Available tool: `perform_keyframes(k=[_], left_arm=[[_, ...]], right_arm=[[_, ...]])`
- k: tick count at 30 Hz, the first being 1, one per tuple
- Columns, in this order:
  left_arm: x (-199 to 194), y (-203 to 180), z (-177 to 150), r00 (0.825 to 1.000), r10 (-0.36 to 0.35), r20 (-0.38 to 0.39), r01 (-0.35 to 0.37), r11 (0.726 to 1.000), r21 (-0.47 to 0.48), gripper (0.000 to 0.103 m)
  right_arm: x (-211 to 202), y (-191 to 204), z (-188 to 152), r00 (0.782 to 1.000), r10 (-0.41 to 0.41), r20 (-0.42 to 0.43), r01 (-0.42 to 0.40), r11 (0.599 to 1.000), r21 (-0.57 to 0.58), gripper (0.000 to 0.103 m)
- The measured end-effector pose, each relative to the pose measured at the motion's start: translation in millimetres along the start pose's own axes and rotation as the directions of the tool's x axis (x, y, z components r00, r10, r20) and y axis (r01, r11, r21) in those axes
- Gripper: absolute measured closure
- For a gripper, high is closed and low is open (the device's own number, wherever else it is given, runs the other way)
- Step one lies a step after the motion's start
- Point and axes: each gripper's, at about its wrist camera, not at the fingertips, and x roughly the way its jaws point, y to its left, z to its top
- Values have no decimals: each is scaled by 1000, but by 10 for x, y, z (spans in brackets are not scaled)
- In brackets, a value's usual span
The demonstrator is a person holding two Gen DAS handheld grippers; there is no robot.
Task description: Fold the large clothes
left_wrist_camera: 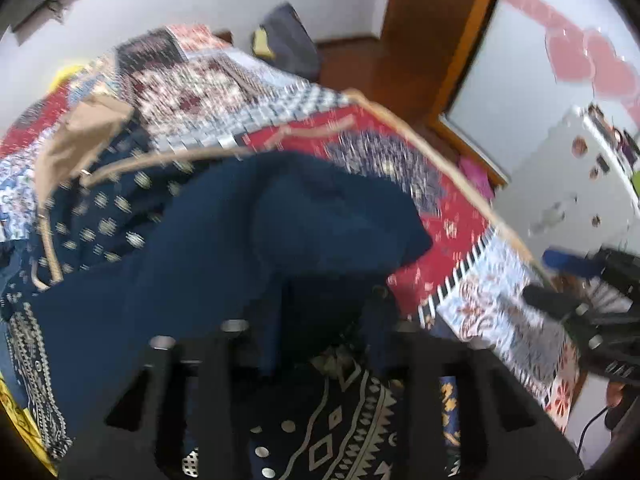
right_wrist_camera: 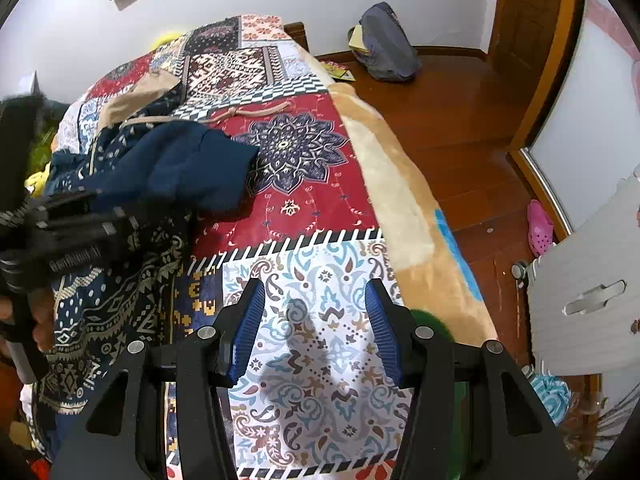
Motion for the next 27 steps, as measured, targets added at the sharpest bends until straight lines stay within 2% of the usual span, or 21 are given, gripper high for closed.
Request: perform_keyframes(k=[3,7,12,13,17,19,22,27], left_arm=[[-201,7,45,996,33,80,-35,999,14,97],[-602,141,117,978,72,194,-74,997,2,99],[-1226,608,132,943,98,319,-63,991,-121,100],[-1388,765,103,931,114,347,-63,986,-155,100],[-1745,1213,-43,896,190,402,-99,966,-237,100],[-1825,1471,-170,884,230,407,-117,952,-284,100],[-1852,1823,-386,881,261,394,-120,930,-348,100],[-1611,2316,-824,917,252,311,-97,894,-438,100]], right_arm=[[20,20,-1,1000,1,-9,-1,1000,-12,55],[1,109,57,1000,31,3,-31,999,-18,55],[-29,339,186,998,52,26,-51,998,-48,55],[-22,390,215,998,58,28,-56,997,-54,55],[10,633,349,996,84,33,-81,993,-81,55],[70,745,406,996,87,23,-85,993,-87,55],[214,913,494,995,100,-7,-100,991,-88,55],[550,1132,493,995,55,-86,-65,991,-120,55]])
